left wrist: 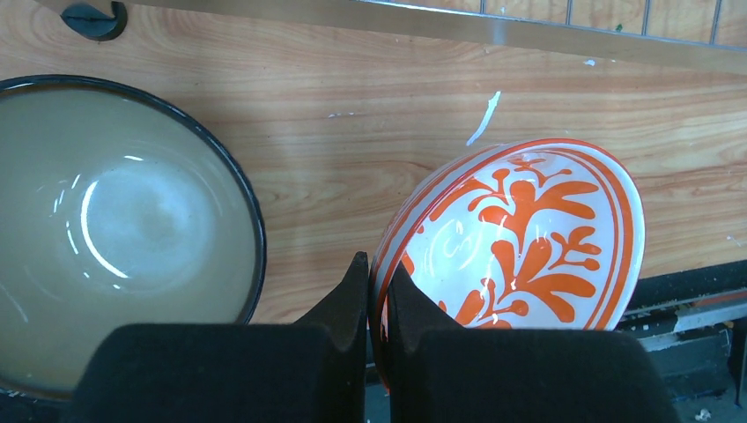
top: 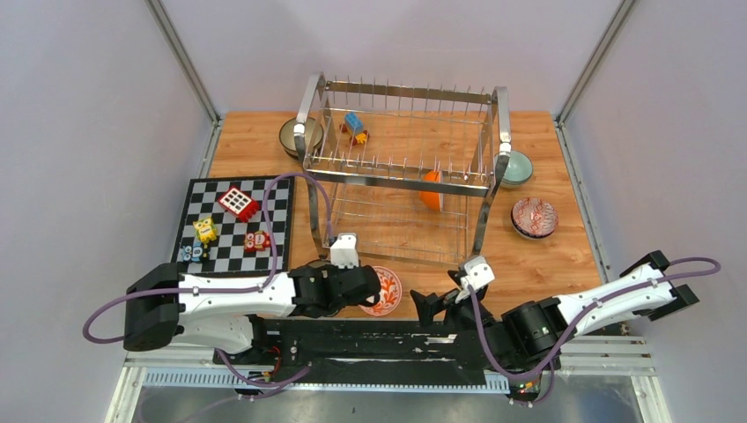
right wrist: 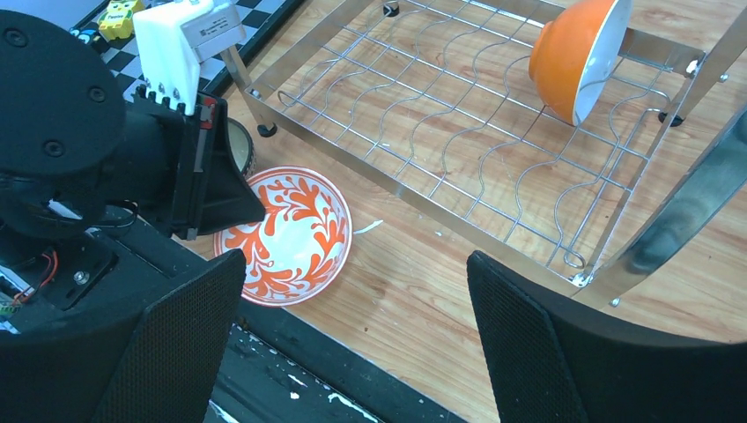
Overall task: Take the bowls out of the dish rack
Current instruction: Place the bowl at the center of the board.
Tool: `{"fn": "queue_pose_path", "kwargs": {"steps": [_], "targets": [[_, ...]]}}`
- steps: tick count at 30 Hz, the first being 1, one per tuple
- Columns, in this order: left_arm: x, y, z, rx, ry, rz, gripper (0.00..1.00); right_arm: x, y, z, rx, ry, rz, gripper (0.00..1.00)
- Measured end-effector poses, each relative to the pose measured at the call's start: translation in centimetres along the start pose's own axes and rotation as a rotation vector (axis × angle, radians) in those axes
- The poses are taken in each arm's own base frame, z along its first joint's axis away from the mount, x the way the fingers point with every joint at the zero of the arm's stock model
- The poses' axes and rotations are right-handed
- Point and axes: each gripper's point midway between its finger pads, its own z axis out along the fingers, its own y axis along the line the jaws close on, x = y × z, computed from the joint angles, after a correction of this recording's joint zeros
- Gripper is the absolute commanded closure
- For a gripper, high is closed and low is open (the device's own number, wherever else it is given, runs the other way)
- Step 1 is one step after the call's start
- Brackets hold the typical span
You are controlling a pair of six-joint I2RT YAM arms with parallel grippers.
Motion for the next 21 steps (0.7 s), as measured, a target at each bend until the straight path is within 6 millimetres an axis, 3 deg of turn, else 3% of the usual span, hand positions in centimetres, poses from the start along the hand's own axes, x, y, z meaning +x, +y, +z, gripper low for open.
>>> {"fn": "queue_pose_path", "kwargs": {"steps": [16,21], "targets": [[0.8,-1.5,2.6,0.012,0.032,-0.039,0.99,0.6,-0.1,0.1,0.016,0.012,0.004,0.01],[1.3,-1.7,2.8,0.013,0.048,-0.035,0.79,0.6,-0.1,0.1,0.017,0.012,0.005,0.01]]}}
